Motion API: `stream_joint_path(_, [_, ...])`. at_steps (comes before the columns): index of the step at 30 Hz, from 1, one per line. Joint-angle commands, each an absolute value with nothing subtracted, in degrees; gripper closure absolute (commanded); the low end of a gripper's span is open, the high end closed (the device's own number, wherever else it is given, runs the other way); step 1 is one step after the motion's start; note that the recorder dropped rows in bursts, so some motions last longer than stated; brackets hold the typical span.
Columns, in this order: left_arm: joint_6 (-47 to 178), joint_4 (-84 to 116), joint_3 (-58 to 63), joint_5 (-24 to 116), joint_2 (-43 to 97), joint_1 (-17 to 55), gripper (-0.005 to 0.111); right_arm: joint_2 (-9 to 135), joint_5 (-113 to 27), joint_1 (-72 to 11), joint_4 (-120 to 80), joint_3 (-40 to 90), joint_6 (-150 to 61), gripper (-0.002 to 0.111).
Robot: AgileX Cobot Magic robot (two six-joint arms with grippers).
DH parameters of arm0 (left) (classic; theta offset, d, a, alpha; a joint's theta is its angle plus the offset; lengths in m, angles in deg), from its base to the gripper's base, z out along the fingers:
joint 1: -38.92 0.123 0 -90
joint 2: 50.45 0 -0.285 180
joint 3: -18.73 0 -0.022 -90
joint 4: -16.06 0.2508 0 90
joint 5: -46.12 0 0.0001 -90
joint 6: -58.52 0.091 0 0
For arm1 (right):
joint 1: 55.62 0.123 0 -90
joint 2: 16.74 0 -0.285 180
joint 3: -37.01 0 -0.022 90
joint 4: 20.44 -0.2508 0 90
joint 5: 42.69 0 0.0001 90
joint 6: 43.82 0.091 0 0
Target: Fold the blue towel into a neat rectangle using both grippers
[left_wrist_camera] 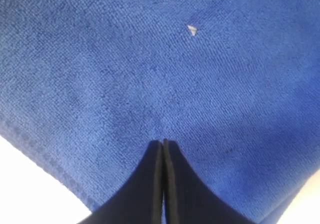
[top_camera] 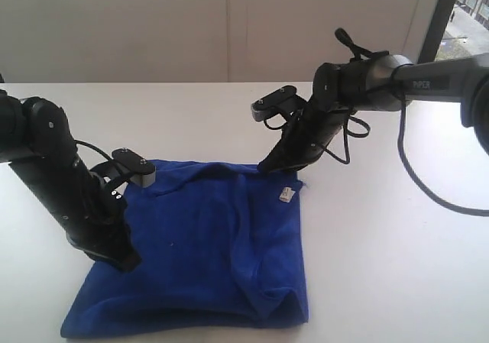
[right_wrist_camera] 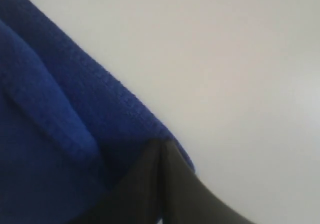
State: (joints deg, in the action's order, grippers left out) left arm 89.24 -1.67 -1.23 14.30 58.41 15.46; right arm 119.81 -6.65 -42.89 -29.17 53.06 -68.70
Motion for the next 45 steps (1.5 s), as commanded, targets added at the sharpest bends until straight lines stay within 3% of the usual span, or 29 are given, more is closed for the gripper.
stream_joint_path(1, [88.9, -2.9, -1.7, 13.4, 58.0, 15.5, 0.107, 122.5, -6.3, -43.2, -23.0, 55.8, -67.8, 0.108])
stream_joint_path(11, [88.9, -2.8, -1.7, 17.5, 58.0, 15.5, 0.107, 123.5, -6.9, -43.2, -20.4, 59.3, -67.6, 0.108])
stream_joint_path(22, [86.7, -2.8, -2.7, 22.3, 46.1, 17.3, 0.107, 106.2, 1.4, -43.2, -21.7, 57.7, -67.6, 0.108])
stream_joint_path(29, [90.3, -13.2, -12.9, 22.2, 34.5, 18.2, 0.107, 90.0, 7.8, -43.2, -32.4, 42.9, -70.0, 0.108])
stream_joint_path(34, [113.4, -36.9, -21.3, 22.6, 33.3, 18.2, 0.107, 81.8, 9.3, -43.2, -48.8, 27.3, -81.5, 0.107])
stream_joint_path(37, [127.9, -52.0, -24.0, 20.9, 34.4, 18.2, 0.107, 81.5, 4.8, -43.2, -51.3, 20.0, -83.3, 0.099])
stream_joint_path(39, [134.8, -59.6, -25.2, 18.4, 34.9, 18.2, 0.107, 82.2, 1.0, -43.2, -53.8, 16.8, -84.5, 0.087])
stream_joint_path(43, [139.7, -65.0, -26.4, 13.7, 34.9, 18.2, 0.107, 85.1, -1.7, -43.2, -61.3, 14.4, -87.8, 0.053])
stream_joint_path(45, [139.7, -65.3, -26.5, 13.4, 34.9, 18.2, 0.107, 86.8, -1.9, -43.2, -63.1, 14.4, -87.7, 0.048])
